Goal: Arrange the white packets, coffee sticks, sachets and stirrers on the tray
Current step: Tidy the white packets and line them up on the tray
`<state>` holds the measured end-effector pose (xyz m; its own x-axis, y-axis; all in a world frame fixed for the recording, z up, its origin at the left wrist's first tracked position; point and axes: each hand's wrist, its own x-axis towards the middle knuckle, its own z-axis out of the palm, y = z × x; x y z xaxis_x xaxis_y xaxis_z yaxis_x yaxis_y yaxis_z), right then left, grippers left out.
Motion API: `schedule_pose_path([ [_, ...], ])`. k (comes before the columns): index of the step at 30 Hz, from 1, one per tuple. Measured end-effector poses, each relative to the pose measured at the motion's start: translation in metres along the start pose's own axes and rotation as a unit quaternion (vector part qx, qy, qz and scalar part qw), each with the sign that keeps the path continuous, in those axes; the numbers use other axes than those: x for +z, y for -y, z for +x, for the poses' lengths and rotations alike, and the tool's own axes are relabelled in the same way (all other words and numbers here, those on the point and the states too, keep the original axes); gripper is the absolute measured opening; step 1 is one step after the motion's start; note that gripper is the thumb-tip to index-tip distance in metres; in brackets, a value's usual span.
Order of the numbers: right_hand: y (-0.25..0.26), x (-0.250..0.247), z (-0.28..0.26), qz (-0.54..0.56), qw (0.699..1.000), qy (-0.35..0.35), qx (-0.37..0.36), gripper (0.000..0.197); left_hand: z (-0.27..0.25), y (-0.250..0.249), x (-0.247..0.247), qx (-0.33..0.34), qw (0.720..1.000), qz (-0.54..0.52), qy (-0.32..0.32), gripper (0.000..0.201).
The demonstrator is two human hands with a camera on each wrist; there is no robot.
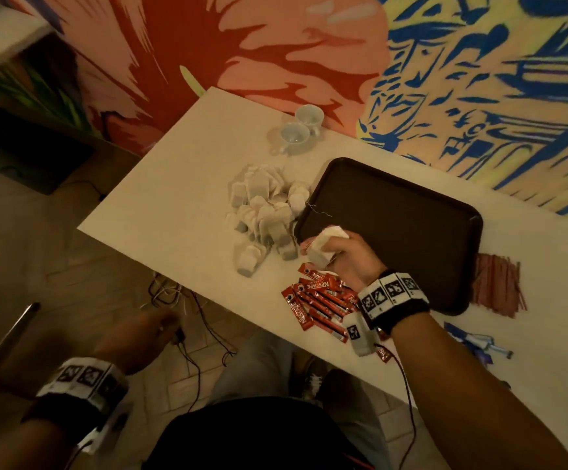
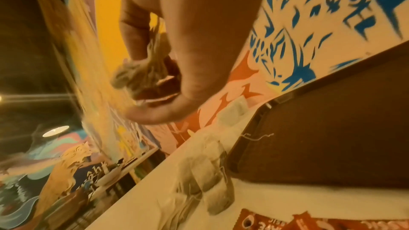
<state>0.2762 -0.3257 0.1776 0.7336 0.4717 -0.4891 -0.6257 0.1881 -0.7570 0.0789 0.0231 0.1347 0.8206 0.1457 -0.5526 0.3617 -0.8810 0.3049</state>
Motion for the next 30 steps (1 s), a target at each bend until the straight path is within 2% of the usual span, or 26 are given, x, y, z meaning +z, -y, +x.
schedule_pose_path([
  [2, -0.001, -0.001, -0.018, 0.058, 0.998, 0.026, -0.022, 0.015, 0.002, -0.022, -0.022, 0.063, 0.996, 0.000, -0.060, 0.017],
  [6, -0.009, 0.002, -0.046, 0.058, 0.997, 0.006, -0.055, 0.021, 0.008, -0.091, -0.049, 0.206, 0.970, -0.015, -0.127, 0.018],
  [9, -0.013, 0.006, -0.063, 0.053, 0.995, 0.016, -0.088, 0.033, 0.012, -0.144, -0.058, 0.314, 0.940, -0.052, -0.125, 0.024],
  [11, -0.015, 0.009, -0.072, 0.032, 0.994, 0.019, -0.105, 0.038, 0.014, -0.177, -0.059, 0.347, 0.928, -0.097, -0.098, 0.024],
  [14, -0.019, 0.011, -0.083, 0.014, 0.991, -0.018, -0.134, 0.036, 0.015, -0.216, -0.058, 0.374, 0.911, -0.162, -0.062, 0.031],
  [18, -0.022, 0.009, -0.095, -0.002, 0.979, -0.111, -0.170, 0.022, 0.019, -0.240, -0.048, 0.398, 0.898, -0.181, -0.052, 0.034],
  [21, -0.024, 0.008, -0.100, -0.026, 0.972, -0.151, -0.177, 0.033, 0.023, -0.245, -0.041, 0.405, 0.894, -0.189, -0.039, 0.033],
  [23, -0.025, 0.009, -0.101, -0.039, 0.968, -0.167, -0.185, 0.038, 0.025, -0.247, -0.038, 0.405, 0.892, -0.200, -0.028, 0.032],
  [30, -0.016, 0.021, -0.106, -0.092, 0.959, -0.183, -0.198, 0.033, 0.025, -0.249, -0.042, 0.378, 0.877, -0.297, 0.015, 0.024],
])
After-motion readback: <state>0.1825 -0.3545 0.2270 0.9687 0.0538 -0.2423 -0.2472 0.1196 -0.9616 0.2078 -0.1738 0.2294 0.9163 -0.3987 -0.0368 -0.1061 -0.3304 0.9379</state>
